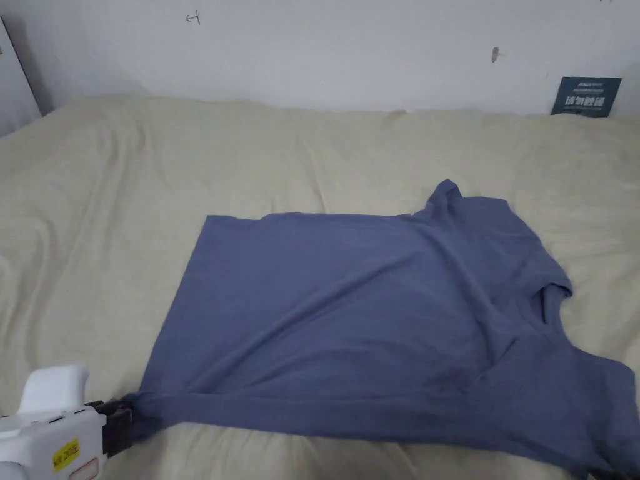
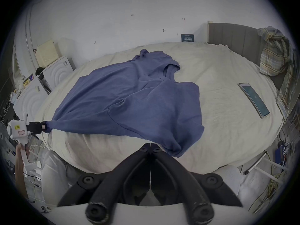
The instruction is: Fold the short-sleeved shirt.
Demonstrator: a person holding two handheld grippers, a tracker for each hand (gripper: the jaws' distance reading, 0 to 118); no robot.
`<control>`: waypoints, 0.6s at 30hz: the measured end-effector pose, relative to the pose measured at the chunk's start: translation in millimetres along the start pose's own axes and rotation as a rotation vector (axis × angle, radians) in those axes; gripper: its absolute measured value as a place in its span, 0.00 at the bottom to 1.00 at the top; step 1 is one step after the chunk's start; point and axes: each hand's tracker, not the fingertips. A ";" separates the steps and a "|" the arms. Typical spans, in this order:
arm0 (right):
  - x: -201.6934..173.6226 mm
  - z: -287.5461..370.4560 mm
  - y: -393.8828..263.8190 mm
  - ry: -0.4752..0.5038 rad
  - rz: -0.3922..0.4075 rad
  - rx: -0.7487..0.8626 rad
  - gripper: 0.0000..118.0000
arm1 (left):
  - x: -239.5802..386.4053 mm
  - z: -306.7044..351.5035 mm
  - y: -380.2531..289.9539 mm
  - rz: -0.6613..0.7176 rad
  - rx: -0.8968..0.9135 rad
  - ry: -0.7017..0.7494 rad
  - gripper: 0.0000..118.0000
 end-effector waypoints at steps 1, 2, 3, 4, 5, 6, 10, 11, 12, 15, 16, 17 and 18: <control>2.9 1.1 0.3 0.002 -0.002 0.004 0.00 | 1.7 2.0 1.6 0.000 0.001 -0.001 0.04; 5.0 2.3 0.8 -0.001 -0.005 0.010 0.00 | 2.7 3.0 3.0 -0.003 0.001 -0.002 0.04; 8.1 3.4 1.9 -0.003 -0.007 0.018 0.03 | 3.4 3.7 2.8 -0.009 0.003 0.003 0.04; 13.4 4.1 4.8 -0.002 -0.012 0.026 0.17 | 5.8 4.9 3.1 -0.022 0.005 0.016 0.04; 16.7 4.4 6.3 -0.001 -0.021 0.027 0.41 | 6.9 5.5 3.5 -0.029 0.006 0.019 0.04; 20.1 3.1 9.4 -0.002 -0.034 0.022 0.73 | 7.7 5.6 4.0 -0.031 0.003 0.019 0.04; 35.2 -1.9 16.6 -0.005 -0.090 0.043 0.80 | 7.2 7.0 3.5 -0.035 0.001 0.025 0.04; 38.1 -4.9 19.5 -0.021 -0.107 0.044 0.80 | 7.0 7.3 4.2 -0.032 -0.002 0.024 0.04; 40.9 -8.9 23.3 -0.057 -0.112 0.034 0.80 | 6.1 7.7 5.2 -0.024 -0.007 0.018 0.04; 46.2 -18.4 30.1 -0.103 -0.095 0.026 0.80 | 8.2 10.8 5.3 -0.029 -0.005 0.019 0.04; 49.3 -24.2 32.4 -0.090 -0.097 0.023 0.80 | 9.6 11.8 5.7 -0.037 -0.007 0.025 0.04; 51.4 -29.5 33.5 -0.069 -0.102 0.007 0.79 | 10.6 12.6 5.9 -0.042 -0.008 0.026 0.04; 53.0 -38.9 34.9 -0.053 -0.119 -0.046 0.76 | 11.5 12.6 5.7 -0.047 -0.008 0.027 0.04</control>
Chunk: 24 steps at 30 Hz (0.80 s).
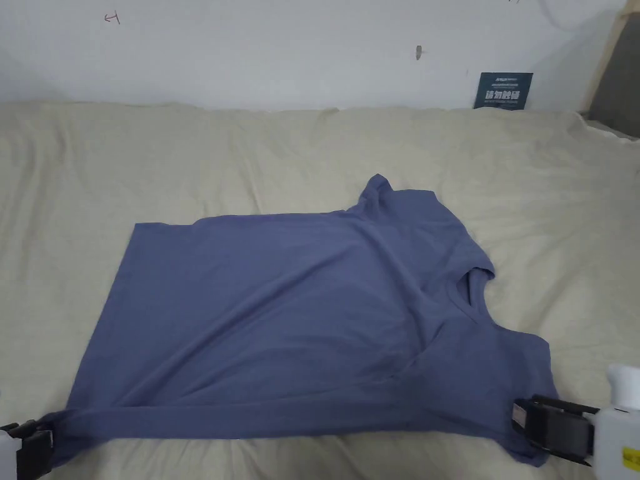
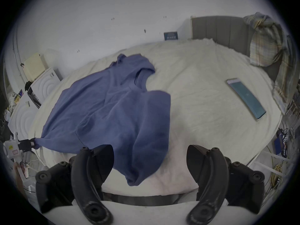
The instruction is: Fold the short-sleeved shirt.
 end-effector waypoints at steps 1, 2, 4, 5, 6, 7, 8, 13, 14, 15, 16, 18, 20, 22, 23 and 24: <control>0.9 -7.6 -0.1 0.026 -0.013 -0.019 0.72 | 1.3 0.5 0.2 -0.004 -0.006 0.004 0.04; 0.0 -10.7 -1.3 0.027 -0.027 -0.012 0.72 | 1.5 0.9 0.0 -0.003 -0.006 0.005 0.04; -2.7 -17.0 -3.9 0.039 -0.042 -0.006 0.20 | 1.8 1.8 -0.2 0.002 -0.007 0.005 0.04; -5.0 -18.4 -3.9 0.040 -0.052 -0.007 0.08 | 1.7 1.8 0.0 0.004 -0.008 0.003 0.04; -7.7 -18.7 -2.5 0.083 -0.040 -0.020 0.07 | 1.9 1.9 0.2 0.004 -0.011 0.002 0.04; -10.4 -19.1 -2.0 0.089 -0.004 -0.025 0.04 | 2.5 2.2 0.4 0.001 -0.014 0.005 0.04; -13.2 -18.6 -2.1 0.040 0.013 -0.004 0.03 | 3.0 2.6 0.8 -0.002 -0.017 0.006 0.04; -8.2 -7.1 7.0 0.035 0.022 0.007 0.02 | 2.9 7.0 7.2 -0.007 -0.010 0.007 0.04; -8.4 -3.4 8.5 0.031 0.024 0.012 0.02 | 2.8 7.9 8.3 -0.006 -0.005 0.012 0.04; -13.5 4.4 9.7 0.011 0.032 0.033 0.02 | 2.7 9.1 10.4 -0.005 0.004 0.008 0.04; -14.8 10.1 14.7 0.019 0.047 0.034 0.02 | 3.6 10.2 14.1 -0.004 0.005 0.010 0.04; -16.5 17.7 24.9 0.017 0.059 0.064 0.02 | 4.6 9.6 22.2 -0.016 0.014 0.011 0.04; -20.5 20.3 40.5 0.018 0.079 0.077 0.02 | 7.2 7.9 34.6 -0.025 0.020 0.017 0.04; -26.9 16.4 61.6 0.002 0.123 0.104 0.02 | 9.2 0.6 53.4 -0.034 0.038 0.017 0.04; -29.2 10.5 72.6 0.003 0.130 0.095 0.02 | 10.8 -3.1 62.0 -0.033 0.041 0.020 0.04; -31.9 3.1 84.6 0.008 0.131 0.093 0.02 | 12.8 -9.1 72.8 -0.043 0.054 0.013 0.04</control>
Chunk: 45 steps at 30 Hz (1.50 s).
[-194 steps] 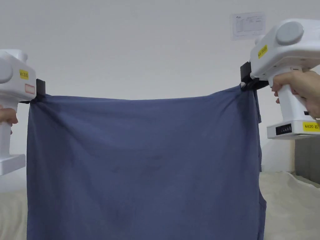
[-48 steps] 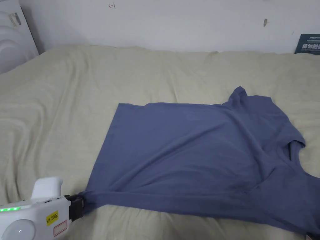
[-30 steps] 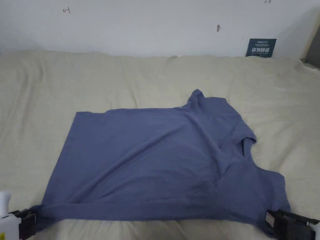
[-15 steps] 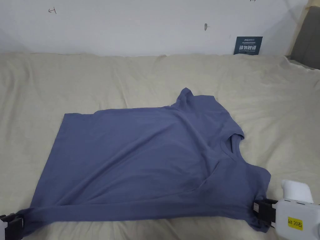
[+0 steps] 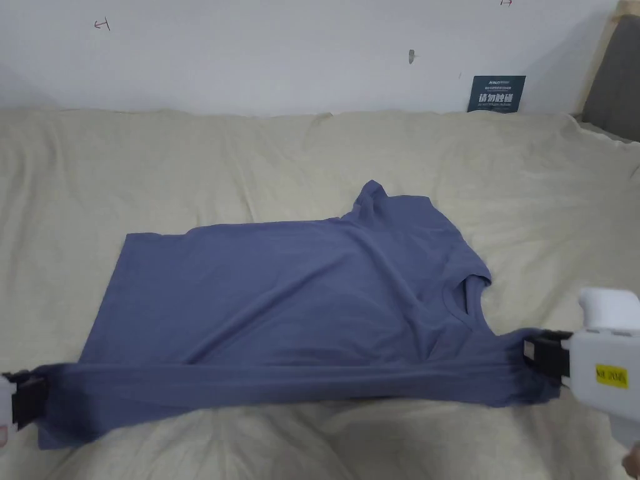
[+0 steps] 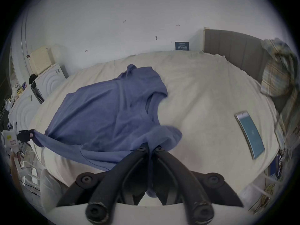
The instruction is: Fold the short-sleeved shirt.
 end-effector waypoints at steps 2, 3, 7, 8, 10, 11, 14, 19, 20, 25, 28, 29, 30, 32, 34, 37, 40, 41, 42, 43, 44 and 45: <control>-2.0 -19.1 21.7 0.015 0.006 -0.010 0.02 | 4.0 -19.4 20.3 -0.016 0.001 0.009 0.04; -2.7 -33.2 33.4 0.018 0.017 -0.025 0.02 | 6.4 -31.4 31.2 -0.033 -0.017 0.015 0.04; -1.2 -93.6 68.3 0.000 0.002 -0.113 0.02 | 17.1 -73.8 59.9 -0.052 -0.052 0.033 0.04; -1.2 -106.5 72.9 -0.005 0.003 -0.129 0.02 | 17.8 -83.8 63.6 -0.059 -0.057 0.027 0.04; -1.9 -131.0 80.3 -0.006 0.005 -0.166 0.02 | 19.1 -110.0 69.0 -0.072 -0.125 0.042 0.04; -1.0 -139.8 81.2 -0.009 0.017 -0.187 0.02 | 19.5 -117.3 69.9 -0.073 -0.152 0.046 0.04; -1.1 -156.4 84.8 -0.028 0.028 -0.222 0.10 | 19.6 -130.9 68.9 -0.073 -0.154 0.040 0.05; 11.2 -157.1 89.7 -0.098 0.055 -0.230 0.75 | 7.5 -135.4 66.0 -0.047 -0.168 0.093 0.85; 15.7 -152.5 89.4 -0.079 0.041 -0.221 0.75 | 4.6 -132.2 64.3 -0.034 -0.167 0.078 0.94; 30.3 -99.2 77.6 -0.041 0.005 -0.094 0.75 | 0.5 -90.1 53.8 -0.029 -0.110 0.037 0.94; 25.6 -53.7 56.5 0.040 0.039 -0.025 0.70 | 5.8 -47.6 37.6 -0.026 -0.046 0.009 0.76; 22.8 -39.7 48.0 0.036 0.049 -0.004 0.61 | 6.4 -37.5 33.0 -0.029 -0.038 -0.004 0.65; 19.0 -24.9 37.0 0.035 0.066 0.025 0.42 | 10.3 -25.0 26.2 -0.033 -0.039 -0.002 0.48; 6.0 -5.6 17.4 0.024 0.101 0.040 0.02 | 18.4 -5.6 10.2 -0.057 -0.012 0.006 0.01; -1.4 5.0 -7.1 0.038 0.102 0.049 0.00 | 23.5 5.6 -7.5 -0.068 -0.012 0.047 0.00; -12.4 6.4 -34.9 0.104 0.070 0.004 0.00 | 21.6 8.9 -29.5 -0.035 -0.064 -0.033 0.00; -23.3 2.0 -51.9 0.104 0.074 -0.019 0.00 | 16.4 0.2 -46.2 -0.008 -0.087 -0.042 0.00; -25.3 -0.4 -54.8 0.117 0.068 -0.038 0.00 | 12.2 -6.1 -48.6 0.013 -0.101 -0.035 0.00; -27.9 -2.2 -58.5 0.117 0.062 -0.042 0.00 | 7.9 -11.1 -51.6 0.023 -0.104 -0.041 0.00; -28.0 -3.4 -59.2 0.126 0.055 -0.045 0.00 | 3.2 -14.9 -51.3 0.044 -0.098 -0.055 0.00; -29.2 -5.6 -59.4 0.135 0.055 -0.058 0.00 | 0.0 -18.7 -49.4 0.062 -0.092 -0.072 0.00; -31.9 -7.2 -60.5 0.129 0.056 -0.063 0.00 | 0.4 -20.5 -43.7 0.071 -0.093 -0.082 0.00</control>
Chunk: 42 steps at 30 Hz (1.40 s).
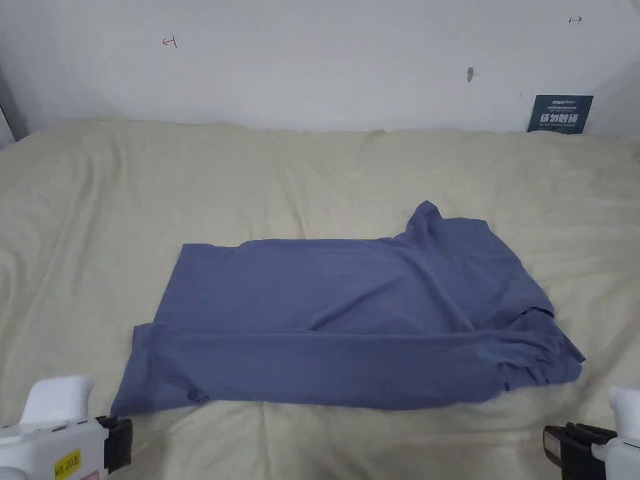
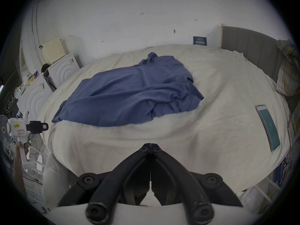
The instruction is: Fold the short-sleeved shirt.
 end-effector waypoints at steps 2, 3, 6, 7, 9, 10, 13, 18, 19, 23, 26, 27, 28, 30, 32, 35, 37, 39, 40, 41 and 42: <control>-2.1 -1.0 -0.2 -0.009 0.014 -0.009 0.00 | -3.3 -8.4 10.5 0.000 0.041 0.028 0.05; -2.9 -1.5 -0.5 -0.007 0.014 -0.009 0.00 | -5.0 -14.6 17.9 -0.001 0.044 0.034 0.25; -4.4 -0.4 -2.1 0.003 0.002 -0.012 0.00 | -3.7 -38.3 35.7 -0.016 -0.003 0.068 0.84; -4.9 0.9 -2.6 0.006 -0.006 -0.009 0.00 | -4.6 -48.1 38.0 -0.023 -0.029 0.098 0.84; -6.1 1.6 -2.5 0.015 -0.021 -0.012 0.00 | -1.0 -60.3 37.7 -0.035 -0.050 0.156 0.84; -6.7 4.1 -3.1 0.015 -0.022 -0.008 0.00 | -1.2 -67.6 36.5 -0.051 -0.065 0.158 0.83; -7.7 3.8 -2.3 0.014 -0.018 -0.013 0.00 | 1.4 -65.0 29.6 -0.038 -0.045 0.146 0.77; 2.4 -2.1 -5.0 0.020 -0.030 -0.018 0.00 | 33.1 -58.1 30.4 -0.127 -0.010 0.180 0.12; 5.1 -3.6 -5.2 0.022 -0.049 -0.014 0.00 | 42.9 -60.8 30.4 -0.143 -0.015 0.201 0.11; 19.0 -5.3 -7.2 0.025 -0.069 0.007 0.00 | 49.0 -58.6 30.9 -0.193 -0.032 0.252 0.10; 35.6 -10.7 -2.9 -0.026 -0.043 0.032 0.00 | 38.6 -46.9 35.9 -0.124 -0.027 0.190 0.10; 41.1 -14.9 0.5 -0.048 -0.030 0.034 0.00 | 37.4 -43.4 36.9 -0.131 -0.017 0.193 0.10; 47.0 -20.5 4.2 -0.061 -0.009 0.030 0.06 | 35.0 -39.6 40.3 -0.139 -0.012 0.192 0.10; 54.1 -31.1 14.6 -0.057 0.010 0.019 0.50 | 33.0 -36.6 44.7 -0.135 -0.008 0.190 0.10; 62.0 -44.4 25.5 -0.056 0.007 -0.007 0.80 | 31.6 -35.2 48.5 -0.119 -0.005 0.179 0.10; 65.5 -55.8 42.2 -0.105 0.013 0.009 0.80 | 33.9 -33.4 48.5 -0.126 -0.004 0.184 0.10; 71.7 -70.3 51.9 -0.116 0.024 -0.002 0.80 | 34.3 -34.5 49.5 -0.133 -0.009 0.186 0.10; 71.3 -83.5 59.0 -0.140 0.051 -0.028 0.80 | 33.7 -33.8 48.4 -0.133 0.004 0.185 0.10; 71.3 -88.9 61.3 -0.162 0.068 -0.045 0.80 | 33.6 -33.9 49.4 -0.128 0.003 0.183 0.10; 69.6 -92.8 63.6 -0.187 0.080 -0.058 0.80 | 31.9 -34.8 50.3 -0.118 -0.010 0.179 0.10; 67.7 -95.6 64.8 -0.168 0.104 -0.062 0.78 | 30.1 -35.3 50.1 -0.110 -0.017 0.174 0.10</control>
